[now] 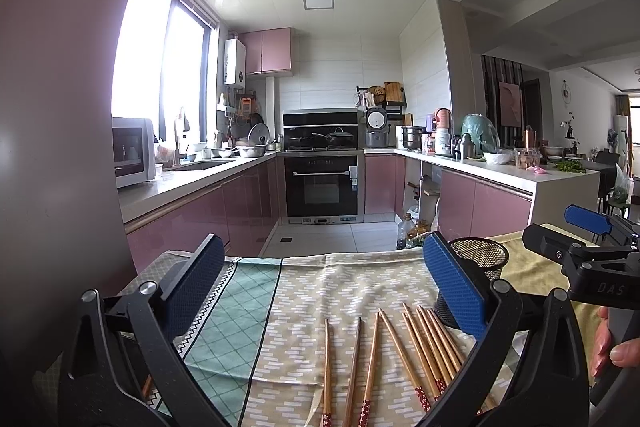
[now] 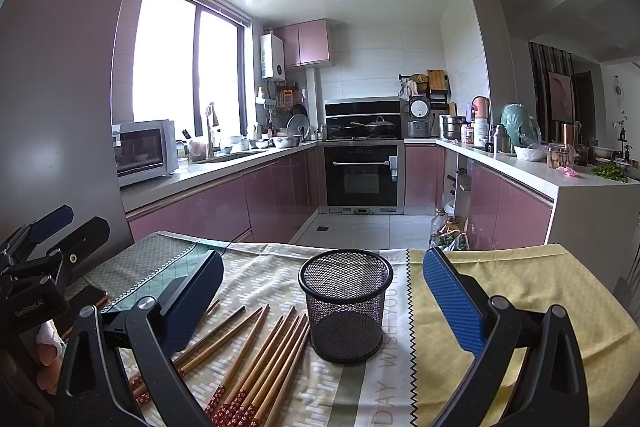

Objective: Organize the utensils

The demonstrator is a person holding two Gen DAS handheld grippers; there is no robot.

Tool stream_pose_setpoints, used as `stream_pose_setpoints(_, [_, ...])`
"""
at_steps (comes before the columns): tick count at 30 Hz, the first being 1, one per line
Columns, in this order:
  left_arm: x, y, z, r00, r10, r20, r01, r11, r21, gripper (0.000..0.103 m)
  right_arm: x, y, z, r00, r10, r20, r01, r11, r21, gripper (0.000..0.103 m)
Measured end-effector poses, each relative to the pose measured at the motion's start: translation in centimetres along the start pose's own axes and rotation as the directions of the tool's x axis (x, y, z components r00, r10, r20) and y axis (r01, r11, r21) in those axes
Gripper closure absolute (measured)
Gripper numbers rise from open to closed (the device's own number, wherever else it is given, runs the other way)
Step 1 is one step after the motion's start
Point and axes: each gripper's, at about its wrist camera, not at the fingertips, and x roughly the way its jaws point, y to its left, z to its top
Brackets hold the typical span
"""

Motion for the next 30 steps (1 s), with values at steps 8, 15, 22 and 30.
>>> stream_pose_setpoints(8, [0.00, -0.14, -0.04, 1.000, -0.001, -0.003, 0.001, 1.000, 0.000, 0.005, 0.10, 0.07, -0.03, 1.000, -0.001, -0.002, 0.001, 1.000, -0.001, 0.006])
stream_pose_setpoints(15, [0.04, -0.20, -0.10, 1.000, -0.002, -0.005, 0.002, 1.000, -0.001, 0.005, 0.15, 0.08, -0.07, 1.000, -0.002, -0.003, 0.002, 1.000, -0.002, 0.006])
stream_pose_setpoints(22, [0.13, -0.22, -0.26, 1.000, -0.003, -0.011, 0.003, 1.000, -0.001, 0.005, 0.41, 0.11, -0.08, 1.000, -0.002, -0.011, 0.002, 1.000, -0.004, 0.006])
stream_pose_setpoints(30, [0.50, -0.02, -0.30, 1.000, -0.006, -0.028, 0.006, 1.000, 0.001, 0.005, 0.53, 0.03, -0.32, 1.000, 0.005, -0.027, -0.005, 1.000, -0.003, 0.006])
